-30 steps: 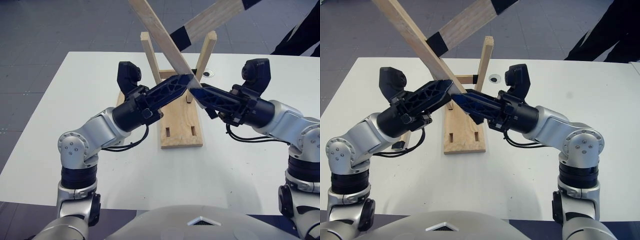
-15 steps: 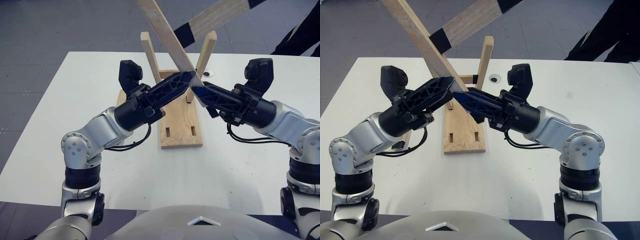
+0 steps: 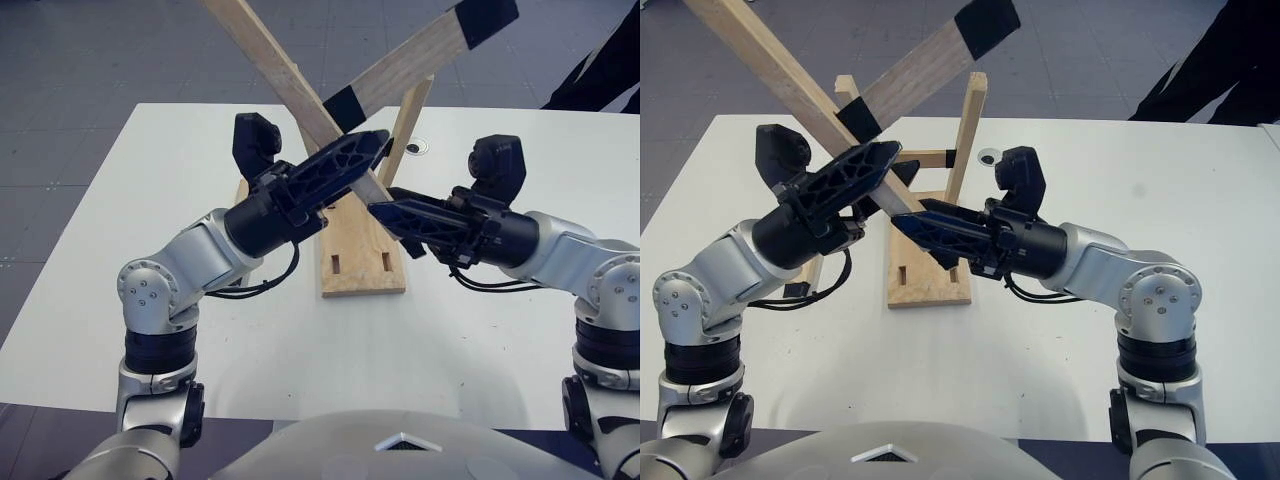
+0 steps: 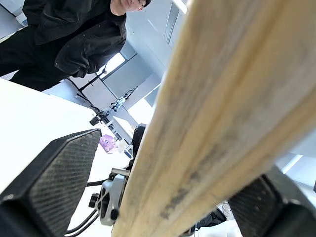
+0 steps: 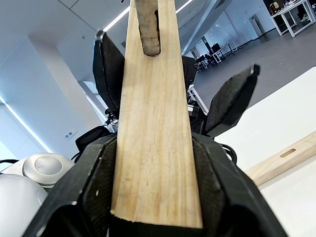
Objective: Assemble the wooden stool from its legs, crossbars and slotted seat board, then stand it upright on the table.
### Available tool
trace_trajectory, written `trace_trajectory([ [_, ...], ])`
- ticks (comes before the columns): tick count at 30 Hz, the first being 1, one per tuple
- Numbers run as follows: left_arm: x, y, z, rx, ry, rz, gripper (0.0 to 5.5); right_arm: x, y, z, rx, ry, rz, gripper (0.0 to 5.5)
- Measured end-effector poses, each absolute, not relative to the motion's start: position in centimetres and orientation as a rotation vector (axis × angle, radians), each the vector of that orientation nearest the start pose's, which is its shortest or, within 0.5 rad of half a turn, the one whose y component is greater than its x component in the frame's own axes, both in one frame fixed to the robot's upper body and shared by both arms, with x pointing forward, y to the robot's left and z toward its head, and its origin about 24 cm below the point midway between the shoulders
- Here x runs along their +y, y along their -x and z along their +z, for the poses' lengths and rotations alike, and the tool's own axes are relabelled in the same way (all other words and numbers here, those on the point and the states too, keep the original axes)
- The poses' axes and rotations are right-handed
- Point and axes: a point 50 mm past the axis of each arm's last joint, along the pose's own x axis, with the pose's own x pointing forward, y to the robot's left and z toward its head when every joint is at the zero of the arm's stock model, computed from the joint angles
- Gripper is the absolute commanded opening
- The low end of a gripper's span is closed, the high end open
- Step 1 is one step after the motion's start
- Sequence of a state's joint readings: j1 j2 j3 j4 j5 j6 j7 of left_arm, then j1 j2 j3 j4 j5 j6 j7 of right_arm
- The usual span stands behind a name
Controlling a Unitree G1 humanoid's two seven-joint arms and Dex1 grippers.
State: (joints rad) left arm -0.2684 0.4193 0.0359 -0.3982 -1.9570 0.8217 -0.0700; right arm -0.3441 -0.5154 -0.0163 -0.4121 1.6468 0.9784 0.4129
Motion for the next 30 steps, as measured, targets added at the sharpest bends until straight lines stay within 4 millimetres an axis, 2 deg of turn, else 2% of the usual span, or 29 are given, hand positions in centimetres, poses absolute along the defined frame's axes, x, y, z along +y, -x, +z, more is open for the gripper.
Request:
trace_trajectory([
  [8, 11.64, -22.33, 19.01, 0.252, 1.106, -1.235, 3.99, -11.20, -22.08, 19.25, 0.248, -0.733, 1.445, 2.04],
  [17, 11.61, -22.27, 19.11, 0.239, 1.117, -1.254, 2.54, -11.23, -22.27, 19.10, 0.251, -0.733, 1.429, 2.04],
  [26, 11.58, -22.43, 19.06, 0.227, 1.127, -1.240, 2.50, -11.18, -22.34, 19.10, 0.250, -0.736, 1.416, 2.04],
  [27, 11.57, -22.44, 19.05, 0.227, 1.128, -1.240, 2.50, -11.18, -22.34, 19.10, 0.250, -0.736, 1.416, 2.42],
  [30, 11.78, -22.71, 18.92, 0.222, 1.142, -1.222, 2.20, -11.16, -22.30, 19.15, 0.249, -0.734, 1.424, 2.99],
])
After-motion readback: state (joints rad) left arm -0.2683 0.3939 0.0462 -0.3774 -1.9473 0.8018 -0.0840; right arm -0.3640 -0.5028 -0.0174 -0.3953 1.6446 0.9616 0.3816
